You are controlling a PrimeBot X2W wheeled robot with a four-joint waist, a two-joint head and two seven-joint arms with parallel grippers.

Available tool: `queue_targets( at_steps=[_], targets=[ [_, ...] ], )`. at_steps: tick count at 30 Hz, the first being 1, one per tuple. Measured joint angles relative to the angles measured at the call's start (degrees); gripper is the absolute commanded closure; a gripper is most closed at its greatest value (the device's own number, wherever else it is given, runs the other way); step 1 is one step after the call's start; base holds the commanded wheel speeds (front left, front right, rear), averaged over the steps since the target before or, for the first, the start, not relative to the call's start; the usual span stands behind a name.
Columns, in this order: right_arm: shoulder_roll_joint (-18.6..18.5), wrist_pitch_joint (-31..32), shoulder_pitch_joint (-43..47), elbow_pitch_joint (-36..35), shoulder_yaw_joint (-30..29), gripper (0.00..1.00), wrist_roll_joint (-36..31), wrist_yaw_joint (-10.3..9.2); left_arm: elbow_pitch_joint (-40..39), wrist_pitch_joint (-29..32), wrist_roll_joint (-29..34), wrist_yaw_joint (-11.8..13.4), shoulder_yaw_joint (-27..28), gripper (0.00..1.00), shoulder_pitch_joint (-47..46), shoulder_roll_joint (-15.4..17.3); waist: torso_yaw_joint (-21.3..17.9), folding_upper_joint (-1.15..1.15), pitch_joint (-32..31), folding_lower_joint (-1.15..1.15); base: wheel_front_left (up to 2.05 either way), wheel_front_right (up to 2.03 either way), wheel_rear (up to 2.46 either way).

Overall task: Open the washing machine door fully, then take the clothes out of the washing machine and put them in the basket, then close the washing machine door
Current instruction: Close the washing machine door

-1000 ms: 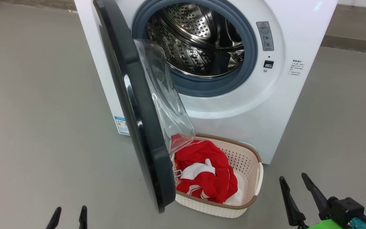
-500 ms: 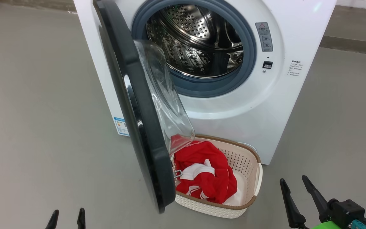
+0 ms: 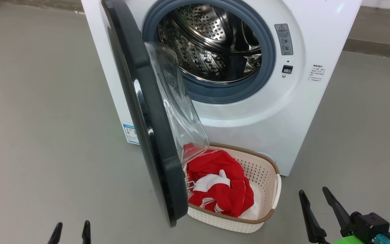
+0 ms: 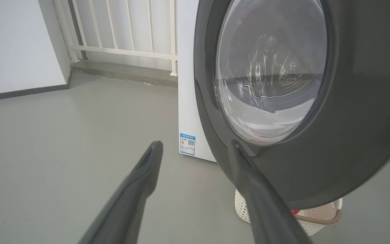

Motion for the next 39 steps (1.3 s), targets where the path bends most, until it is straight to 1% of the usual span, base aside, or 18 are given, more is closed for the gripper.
queue_targets(
  at_steps=[8, 10, 11, 12, 13, 15, 17, 20, 21, 23, 24, 26, 28, 29, 32, 34, 37, 39],
  targets=[
    [0.0, 0.0, 0.0, 0.2, 0.0, 0.0, 0.3, 0.0, 0.2, 0.0, -0.2, 0.0, -0.3, 0.0, 0.0, 0.0, -0.1, 0.0, -0.1, 0.0, 0.0, 0.0, 0.0],
    [0.1, 0.0, 0.0, 0.3, 0.0, 0.0, 0.3, 0.0, 0.8, 0.0, -2.6, 0.0, -1.4, 0.0, -0.1, 0.0, -0.2, 0.0, -0.1, 0.0, 0.0, 0.0, 0.0],
    [0.1, 0.0, 0.0, 0.3, 0.0, 0.0, 0.3, 0.0, 1.0, 0.0, -4.1, 0.0, -2.0, 0.62, -0.1, 0.1, -0.2, 0.0, 0.0, 0.0, 0.0, 0.0, 0.0],
    [0.1, 0.0, 0.0, 0.3, 0.0, 0.0, 0.3, 0.0, 1.0, 0.0, -5.2, 0.0, -2.2, 0.85, -0.2, 0.1, -0.2, 0.0, 0.0, 0.0, 0.0, 0.0, 0.0],
    [0.1, 0.0, 0.0, 0.3, 0.0, 0.0, 0.3, 0.0, 1.1, 0.0, -6.9, 0.0, -2.1, 1.0, -0.5, 0.3, -0.1, 0.0, 0.0, 0.0, 0.0, 0.0, 0.0],
    [0.2, 0.0, 0.0, 0.3, 0.0, 0.0, 0.3, 0.0, 0.8, 0.0, -11.1, 0.0, -2.1, 1.0, -1.6, 1.2, -0.2, 0.0, 0.1, 0.0, 0.0, 0.0, 0.0],
    [0.2, 0.0, 0.0, 0.3, 0.0, 0.0, 0.3, 0.0, -0.2, 0.0, -14.3, 0.0, -2.2, 1.0, -3.0, 2.9, -0.2, 0.0, 0.2, 0.0, 0.0, 0.0, 0.0],
    [0.2, 0.0, 0.0, 0.3, 0.0, 0.0, 0.3, 0.0, -1.4, 0.0, -21.7, 0.0, -3.2, 1.0, -4.6, 5.0, -0.5, 0.0, 0.3, 0.0, 0.0, 0.0, 0.0],
    [0.2, 0.0, 0.0, 0.3, 0.0, 0.0, 0.3, 0.0, -1.7, 0.0, -25.1, 0.0, -3.4, 1.0, -5.0, 5.4, -0.6, 0.0, 0.4, 0.0, 0.0, 0.0, 0.0],
    [0.2, 0.0, 0.0, 0.3, 0.0, 0.0, 0.3, 0.0, -2.0, 0.0, -34.3, 0.0, -4.5, 1.0, -5.8, 6.3, -0.9, 0.0, 0.4, 0.0, 0.0, 0.0, 0.0],
    [0.2, 0.0, 0.0, 0.3, -0.1, 0.0, 0.3, 0.0, -2.8, 0.0, -43.9, 0.0, -5.2, 1.0, -6.8, 7.8, -1.1, 0.0, 0.6, 0.0, 0.0, 0.0, 0.0],
    [0.2, 0.0, 0.0, 0.3, -0.1, 0.0, 0.4, 0.0, -3.4, -0.1, -54.7, 0.0, -5.7, 1.0, -7.9, 10.1, -1.4, 0.0, 0.7, 0.0, 0.0, 0.0, 0.0],
    [0.2, 0.0, 0.0, 0.3, -0.1, 0.0, 0.4, 0.0, -4.4, 1.6, -64.3, 0.0, -5.7, 1.0, -8.6, 12.5, -1.7, 0.0, 0.8, 0.0, 0.0, 0.0, 0.0],
    [0.2, 0.0, 0.0, 0.3, -0.1, 0.0, 0.4, 0.0, -4.9, 3.5, -68.9, 0.0, -5.5, 1.0, -8.9, 13.4, -1.8, 0.0, 0.9, 0.0, 0.0, 0.0, 0.0],
    [0.3, 0.0, 0.0, 0.2, -0.1, 0.0, 0.4, 0.0, -6.8, 9.6, -79.4, 0.0, -4.8, 1.0, -9.2, 15.1, -2.1, 0.0, 1.4, 0.0, 0.0, 0.0, 0.0],
    [0.3, 0.0, 0.0, 0.2, -0.1, 0.0, 0.4, 0.0, -7.8, 15.5, -85.5, 0.0, -4.3, 1.0, -9.9, 15.9, -2.4, 0.0, 1.9, 0.0, 0.0, 0.0, 0.0],
    [0.3, 0.0, 0.0, 0.2, -0.1, 0.0, 0.3, 0.0, -8.9, 26.6, -91.9, 0.0, -4.5, 1.0, -10.1, 16.6, -2.7, 0.0, 2.4, 0.0, 0.0, 0.0, 0.0],
    [0.3, 0.0, 0.0, 0.2, -0.1, 0.0, 0.3, 0.0, -9.3, 33.8, -93.5, 0.0, -4.9, 1.0, -10.1, 17.4, -2.9, 0.0, 2.7, 0.0, 0.0, 0.0, 0.0]
  ],
)
